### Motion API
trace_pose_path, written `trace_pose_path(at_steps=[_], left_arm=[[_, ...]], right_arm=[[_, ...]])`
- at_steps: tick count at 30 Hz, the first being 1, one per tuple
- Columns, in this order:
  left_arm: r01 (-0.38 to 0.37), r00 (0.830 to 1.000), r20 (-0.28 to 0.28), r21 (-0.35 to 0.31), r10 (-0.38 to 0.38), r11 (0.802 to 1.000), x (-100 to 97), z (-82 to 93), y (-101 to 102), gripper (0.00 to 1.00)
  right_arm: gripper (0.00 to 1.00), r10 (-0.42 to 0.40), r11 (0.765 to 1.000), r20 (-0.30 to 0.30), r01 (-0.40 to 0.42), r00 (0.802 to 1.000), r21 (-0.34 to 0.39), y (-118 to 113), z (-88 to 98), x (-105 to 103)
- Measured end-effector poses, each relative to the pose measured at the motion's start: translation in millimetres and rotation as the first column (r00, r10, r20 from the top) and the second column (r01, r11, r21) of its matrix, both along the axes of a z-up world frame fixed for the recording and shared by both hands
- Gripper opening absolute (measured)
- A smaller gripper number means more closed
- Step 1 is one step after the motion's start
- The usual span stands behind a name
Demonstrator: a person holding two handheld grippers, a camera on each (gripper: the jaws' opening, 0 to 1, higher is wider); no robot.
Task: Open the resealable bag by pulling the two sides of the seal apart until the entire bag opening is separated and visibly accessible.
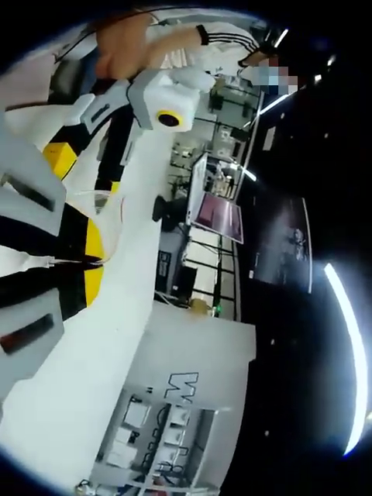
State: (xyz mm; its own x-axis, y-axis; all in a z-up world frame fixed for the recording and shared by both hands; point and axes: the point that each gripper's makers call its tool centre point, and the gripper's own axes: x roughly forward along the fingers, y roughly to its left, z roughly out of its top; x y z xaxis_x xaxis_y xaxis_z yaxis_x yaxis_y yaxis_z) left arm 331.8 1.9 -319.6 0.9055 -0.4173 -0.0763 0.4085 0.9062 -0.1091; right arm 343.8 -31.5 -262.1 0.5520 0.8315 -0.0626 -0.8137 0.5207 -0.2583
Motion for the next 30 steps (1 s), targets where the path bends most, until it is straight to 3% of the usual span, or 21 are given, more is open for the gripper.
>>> trace_pose_path(at_steps=[14, 30], left_arm=[[0.0, 1.0, -0.007, 0.031, 0.0, 1.0, -0.7, -6.0, 2, 0.63], [0.002, 1.0, -0.025, 0.036, -0.001, 0.999, -2.3, -9.8, -1, 0.61]], right_arm=[[0.0, 0.001, 1.0, 0.004, -0.001, 1.0, -0.013, -4, 3.8, 7], [0.0, -0.029, 1.0, -0.007, 0.029, 1.0, 0.004, -12, 14.5, 47]])
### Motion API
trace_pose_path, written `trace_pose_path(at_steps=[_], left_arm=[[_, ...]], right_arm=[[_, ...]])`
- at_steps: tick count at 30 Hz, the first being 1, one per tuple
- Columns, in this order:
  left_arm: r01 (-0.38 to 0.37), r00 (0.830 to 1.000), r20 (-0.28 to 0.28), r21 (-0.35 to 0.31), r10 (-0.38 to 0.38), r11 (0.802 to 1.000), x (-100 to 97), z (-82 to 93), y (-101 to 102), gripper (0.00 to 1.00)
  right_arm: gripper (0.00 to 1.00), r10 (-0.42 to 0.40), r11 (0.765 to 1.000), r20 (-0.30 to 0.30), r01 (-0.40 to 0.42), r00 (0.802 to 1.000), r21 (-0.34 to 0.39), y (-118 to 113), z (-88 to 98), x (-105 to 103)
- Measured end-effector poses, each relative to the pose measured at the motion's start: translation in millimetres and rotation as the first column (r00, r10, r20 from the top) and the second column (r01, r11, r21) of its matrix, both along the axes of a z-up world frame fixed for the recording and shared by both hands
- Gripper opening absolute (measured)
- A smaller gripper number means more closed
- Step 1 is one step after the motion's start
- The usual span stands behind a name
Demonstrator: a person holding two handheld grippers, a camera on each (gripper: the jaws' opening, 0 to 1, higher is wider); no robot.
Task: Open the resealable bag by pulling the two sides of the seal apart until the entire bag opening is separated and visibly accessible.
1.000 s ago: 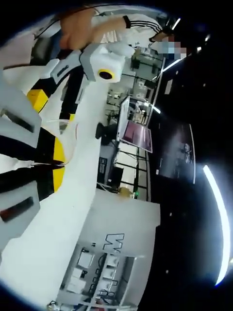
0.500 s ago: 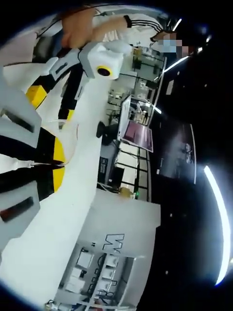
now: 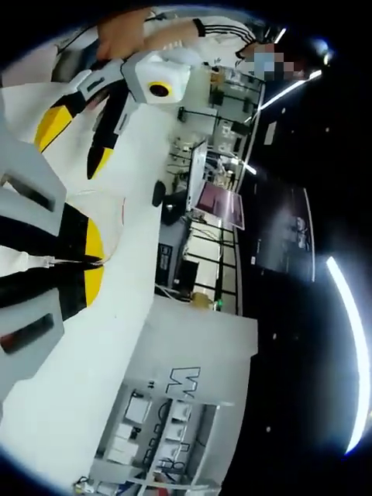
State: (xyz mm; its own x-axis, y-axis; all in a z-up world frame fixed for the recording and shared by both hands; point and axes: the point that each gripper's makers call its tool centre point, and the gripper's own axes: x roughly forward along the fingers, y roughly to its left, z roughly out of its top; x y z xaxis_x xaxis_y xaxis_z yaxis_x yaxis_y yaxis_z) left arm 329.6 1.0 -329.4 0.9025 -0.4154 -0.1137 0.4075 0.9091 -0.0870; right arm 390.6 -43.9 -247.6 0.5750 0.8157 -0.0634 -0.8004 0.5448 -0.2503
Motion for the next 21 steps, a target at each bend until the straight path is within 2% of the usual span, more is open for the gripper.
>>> trace_pose_path(at_steps=[6, 21], left_arm=[[0.0, 1.0, -0.006, -0.006, 0.0, 1.0, 0.6, -0.7, 2, 0.6], [0.002, 1.0, -0.013, -0.021, -0.002, 1.0, -1.1, -0.9, -2, 0.59]], right_arm=[[0.0, -0.004, 1.0, -0.018, 0.004, 1.0, 0.0, 0, -0.8, 13], [0.0, -0.007, 1.0, -0.026, 0.007, 1.0, -0.01, 1, 0.6, 29]])
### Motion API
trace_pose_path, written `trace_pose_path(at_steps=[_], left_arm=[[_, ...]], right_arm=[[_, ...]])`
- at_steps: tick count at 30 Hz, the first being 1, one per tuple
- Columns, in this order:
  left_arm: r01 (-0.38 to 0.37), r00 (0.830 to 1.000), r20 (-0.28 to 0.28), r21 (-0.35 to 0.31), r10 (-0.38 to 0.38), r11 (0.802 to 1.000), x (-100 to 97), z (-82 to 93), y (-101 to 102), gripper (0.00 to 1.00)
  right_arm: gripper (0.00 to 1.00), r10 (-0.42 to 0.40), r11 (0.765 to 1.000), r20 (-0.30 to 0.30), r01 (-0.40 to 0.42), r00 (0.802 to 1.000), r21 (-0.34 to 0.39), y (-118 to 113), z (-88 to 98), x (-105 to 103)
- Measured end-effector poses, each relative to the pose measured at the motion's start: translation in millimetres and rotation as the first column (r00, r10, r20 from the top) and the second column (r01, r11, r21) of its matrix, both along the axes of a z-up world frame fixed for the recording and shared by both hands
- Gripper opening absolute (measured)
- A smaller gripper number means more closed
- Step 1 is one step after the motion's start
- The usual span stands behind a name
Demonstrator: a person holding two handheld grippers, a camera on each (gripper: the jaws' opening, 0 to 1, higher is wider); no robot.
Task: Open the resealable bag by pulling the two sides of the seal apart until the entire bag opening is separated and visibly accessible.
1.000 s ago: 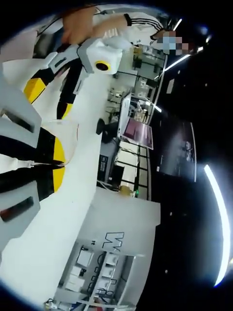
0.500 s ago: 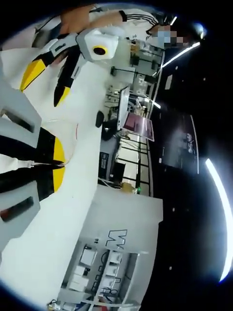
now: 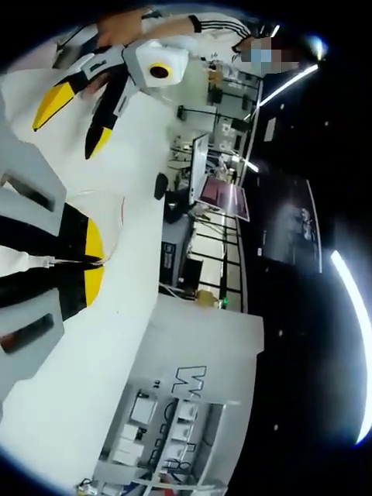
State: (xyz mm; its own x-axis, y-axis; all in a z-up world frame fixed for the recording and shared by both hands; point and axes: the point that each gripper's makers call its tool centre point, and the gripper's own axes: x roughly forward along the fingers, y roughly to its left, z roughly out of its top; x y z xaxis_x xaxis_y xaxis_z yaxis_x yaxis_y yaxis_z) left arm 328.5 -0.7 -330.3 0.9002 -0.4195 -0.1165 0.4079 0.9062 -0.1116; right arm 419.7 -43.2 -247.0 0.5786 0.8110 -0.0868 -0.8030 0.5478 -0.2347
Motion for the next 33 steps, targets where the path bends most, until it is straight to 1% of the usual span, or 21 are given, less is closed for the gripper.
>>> trace_pose_path(at_steps=[9, 13, 22, 27, 33], left_arm=[[0.0, 1.0, -0.008, -0.003, 0.0, 1.0, -1.1, -1.3, -2, 0.58], [-0.003, 1.0, -0.011, -0.003, 0.002, 1.0, -1.1, -2.4, -1, 0.58], [-0.006, 1.0, -0.016, -0.004, 0.006, 1.0, -1.6, -3.5, -2, 0.58], [-0.007, 1.0, -0.016, -0.006, 0.007, 1.0, 1.5, -3.8, 4, 0.58], [-0.012, 1.0, -0.022, -0.001, 0.012, 1.0, 2.8, -5.1, 6, 0.58]], right_arm=[[0.0, -0.009, 1.0, 0.003, 0.009, 1.0, -0.004, 0, 1.5, 15], [0.0, -0.011, 1.0, -0.015, 0.011, 1.0, 0.006, 0, -1.5, 23], [0.0, -0.011, 1.0, -0.034, 0.012, 0.999, 0.023, 1, -5.0, 28], [0.0, -0.016, 1.0, -0.039, 0.017, 0.999, 0.023, 0, -5.6, 35], [0.0, -0.022, 0.999, -0.04, 0.024, 0.999, 0.028, 1, -3.7, 46]])
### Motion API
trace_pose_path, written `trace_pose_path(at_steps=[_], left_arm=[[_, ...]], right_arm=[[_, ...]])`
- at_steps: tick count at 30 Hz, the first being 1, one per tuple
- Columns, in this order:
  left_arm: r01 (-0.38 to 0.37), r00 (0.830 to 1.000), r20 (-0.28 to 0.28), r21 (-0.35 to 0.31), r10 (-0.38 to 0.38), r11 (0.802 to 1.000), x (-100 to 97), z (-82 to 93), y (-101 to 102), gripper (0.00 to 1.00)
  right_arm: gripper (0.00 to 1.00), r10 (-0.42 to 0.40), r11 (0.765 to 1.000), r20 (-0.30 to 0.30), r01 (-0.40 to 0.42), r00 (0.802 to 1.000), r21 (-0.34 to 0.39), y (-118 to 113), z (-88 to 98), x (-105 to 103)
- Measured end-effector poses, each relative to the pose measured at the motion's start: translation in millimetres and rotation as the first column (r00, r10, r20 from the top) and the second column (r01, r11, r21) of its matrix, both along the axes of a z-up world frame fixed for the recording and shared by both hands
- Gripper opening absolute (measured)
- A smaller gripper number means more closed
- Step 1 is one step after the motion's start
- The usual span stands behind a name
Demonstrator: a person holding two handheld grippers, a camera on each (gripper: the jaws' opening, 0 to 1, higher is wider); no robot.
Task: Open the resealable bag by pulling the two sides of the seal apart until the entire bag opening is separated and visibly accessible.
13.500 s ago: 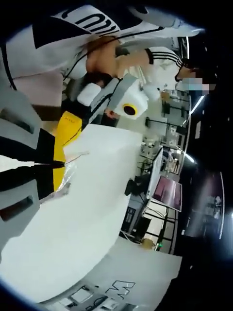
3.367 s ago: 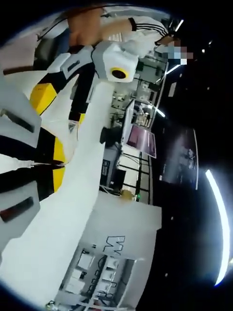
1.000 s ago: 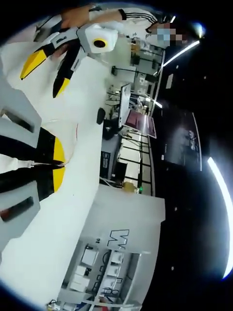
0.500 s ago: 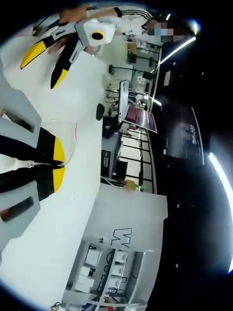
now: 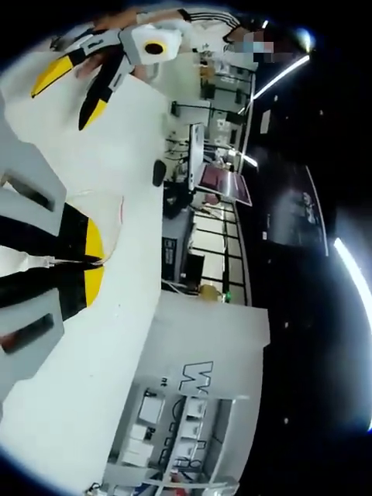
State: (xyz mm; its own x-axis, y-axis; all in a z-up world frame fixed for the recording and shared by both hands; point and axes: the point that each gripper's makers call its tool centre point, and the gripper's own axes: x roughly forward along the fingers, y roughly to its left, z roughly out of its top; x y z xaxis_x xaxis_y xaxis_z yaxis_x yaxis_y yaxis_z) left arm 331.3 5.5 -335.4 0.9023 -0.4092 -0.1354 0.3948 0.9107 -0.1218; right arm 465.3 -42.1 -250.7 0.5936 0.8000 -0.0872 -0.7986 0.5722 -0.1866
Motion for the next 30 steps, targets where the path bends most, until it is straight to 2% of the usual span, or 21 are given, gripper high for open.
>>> trace_pose_path(at_steps=[15, 30], left_arm=[[-0.005, 1.0, -0.014, 0.013, 0.005, 1.0, 0.5, -3.6, 0, 0.59], [-0.003, 1.0, -0.017, 0.013, 0.003, 1.0, 0.3, -4.3, 0, 0.59]], right_arm=[[0.0, -0.018, 0.999, -0.052, 0.02, 0.998, 0.041, 4, -2.4, 29], [0.0, -0.027, 0.998, -0.087, 0.032, 0.996, 0.061, 5, -5.7, 43]])
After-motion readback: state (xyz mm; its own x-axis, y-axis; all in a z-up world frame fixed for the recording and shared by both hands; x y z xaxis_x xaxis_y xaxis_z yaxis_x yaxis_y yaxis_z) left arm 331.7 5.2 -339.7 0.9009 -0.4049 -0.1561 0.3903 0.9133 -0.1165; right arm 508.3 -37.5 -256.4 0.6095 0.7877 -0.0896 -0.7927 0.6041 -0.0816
